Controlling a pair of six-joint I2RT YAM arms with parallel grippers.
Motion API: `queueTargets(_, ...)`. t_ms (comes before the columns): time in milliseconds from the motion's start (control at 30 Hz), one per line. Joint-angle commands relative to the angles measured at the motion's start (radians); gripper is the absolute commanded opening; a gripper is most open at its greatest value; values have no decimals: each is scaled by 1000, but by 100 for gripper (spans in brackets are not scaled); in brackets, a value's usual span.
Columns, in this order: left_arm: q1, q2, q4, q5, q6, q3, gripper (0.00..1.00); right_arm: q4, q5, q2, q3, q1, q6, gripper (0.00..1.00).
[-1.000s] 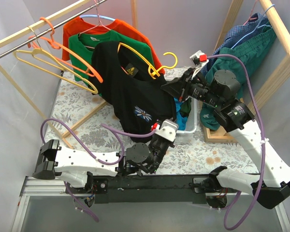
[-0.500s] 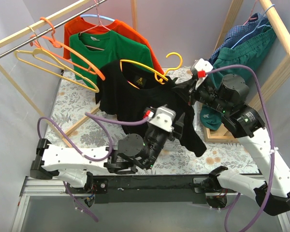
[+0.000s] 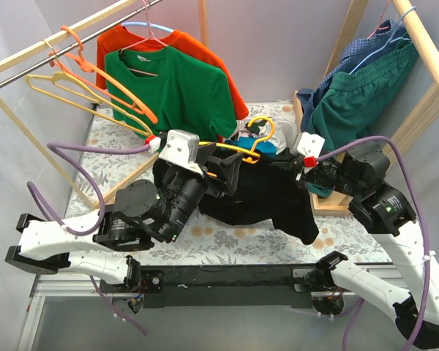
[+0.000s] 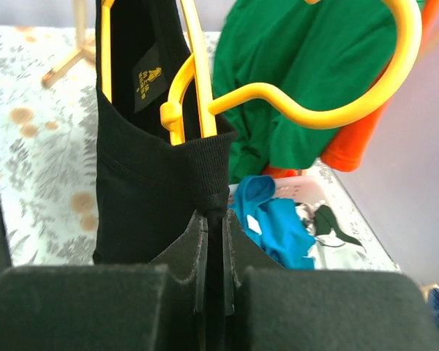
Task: Remove the t-shirt from the hanger
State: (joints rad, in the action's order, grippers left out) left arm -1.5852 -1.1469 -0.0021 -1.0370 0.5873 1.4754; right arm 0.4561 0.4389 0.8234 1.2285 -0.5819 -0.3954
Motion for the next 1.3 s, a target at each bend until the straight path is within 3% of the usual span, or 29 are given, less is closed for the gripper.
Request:
queueTargets(0, 77, 27, -386, 150, 288, 78, 57, 7, 124, 0, 17, 5, -57, 1)
queueTargets(233, 299, -39, -659, 444, 439, 152, 55, 18, 198, 19, 26, 4, -69, 1)
queueTargets(300, 387, -39, -651, 514, 448, 137, 55, 15, 207, 22, 26, 4, -66, 1)
queueTargets(467, 580, -42, -605, 889, 456, 70, 54, 9, 210, 31, 31, 4, -66, 1)
queueTargets(667, 720, -1, -480, 1214, 451, 0, 55, -7, 228, 56, 39, 5, -62, 1)
queueTargets(967, 853, 30, -359, 1434, 506, -69, 55, -36, 219, 65, 20, 4, -53, 1)
queueTargets(1267, 870, 1, -250, 1652, 477, -122, 58, -51, 250, 77, 32, 4, -48, 1)
